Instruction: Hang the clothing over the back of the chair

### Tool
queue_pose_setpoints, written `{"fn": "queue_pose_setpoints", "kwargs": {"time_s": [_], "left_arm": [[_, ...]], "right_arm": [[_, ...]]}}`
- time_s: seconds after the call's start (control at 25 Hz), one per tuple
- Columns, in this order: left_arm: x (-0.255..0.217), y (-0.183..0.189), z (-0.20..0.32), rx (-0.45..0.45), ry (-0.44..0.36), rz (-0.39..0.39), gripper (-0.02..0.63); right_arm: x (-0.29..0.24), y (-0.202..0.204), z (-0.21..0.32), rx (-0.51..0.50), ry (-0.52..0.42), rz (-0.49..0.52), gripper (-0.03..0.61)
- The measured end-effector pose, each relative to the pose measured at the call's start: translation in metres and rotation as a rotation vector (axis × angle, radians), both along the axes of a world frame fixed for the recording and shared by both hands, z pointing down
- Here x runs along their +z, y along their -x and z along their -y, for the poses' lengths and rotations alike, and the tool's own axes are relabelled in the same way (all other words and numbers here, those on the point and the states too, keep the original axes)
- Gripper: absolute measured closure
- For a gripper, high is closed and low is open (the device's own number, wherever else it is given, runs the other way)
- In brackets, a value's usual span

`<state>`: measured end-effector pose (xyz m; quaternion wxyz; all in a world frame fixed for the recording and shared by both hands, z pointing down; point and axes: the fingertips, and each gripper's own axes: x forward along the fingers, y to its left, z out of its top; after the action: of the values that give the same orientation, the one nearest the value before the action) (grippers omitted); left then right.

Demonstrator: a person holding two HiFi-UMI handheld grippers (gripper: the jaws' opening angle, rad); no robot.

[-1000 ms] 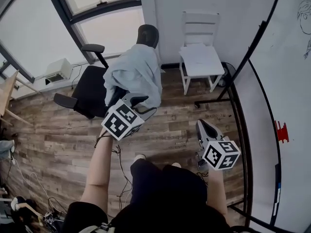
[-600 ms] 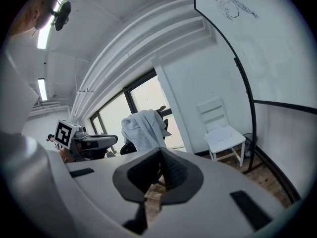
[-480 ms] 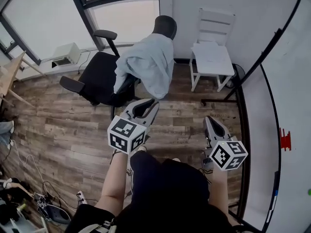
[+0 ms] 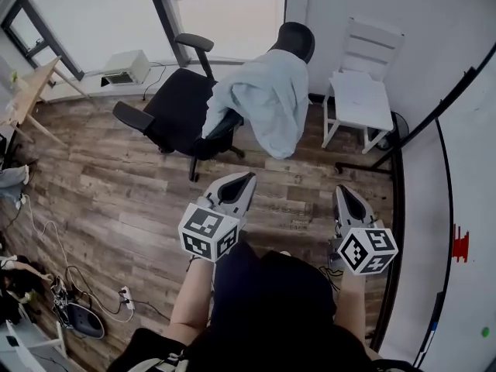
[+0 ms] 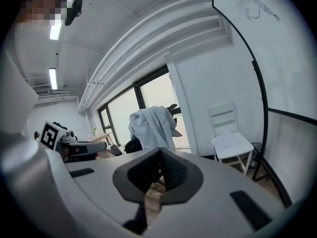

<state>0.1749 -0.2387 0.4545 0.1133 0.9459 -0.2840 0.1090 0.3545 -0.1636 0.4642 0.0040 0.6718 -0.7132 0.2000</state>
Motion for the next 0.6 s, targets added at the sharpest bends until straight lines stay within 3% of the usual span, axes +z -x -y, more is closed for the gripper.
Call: {"fn": "queue_pose_setpoints", "kwargs": {"time_s": [0.28, 0.6], "left_arm": [[0.0042, 0.011, 0.0025, -0.038, 0.017, -0.012, 0.606], [0.0093, 0.0054, 0.0059, -0.02, 0.013, 0.015, 0.606]], "right_arm": [[0.0014, 0.0061, 0.0084, -0.031, 0.011, -0.023, 0.578], [0.0062, 0.0042, 0.0098, -0.021, 0.025, -0.012, 0.578]]}}
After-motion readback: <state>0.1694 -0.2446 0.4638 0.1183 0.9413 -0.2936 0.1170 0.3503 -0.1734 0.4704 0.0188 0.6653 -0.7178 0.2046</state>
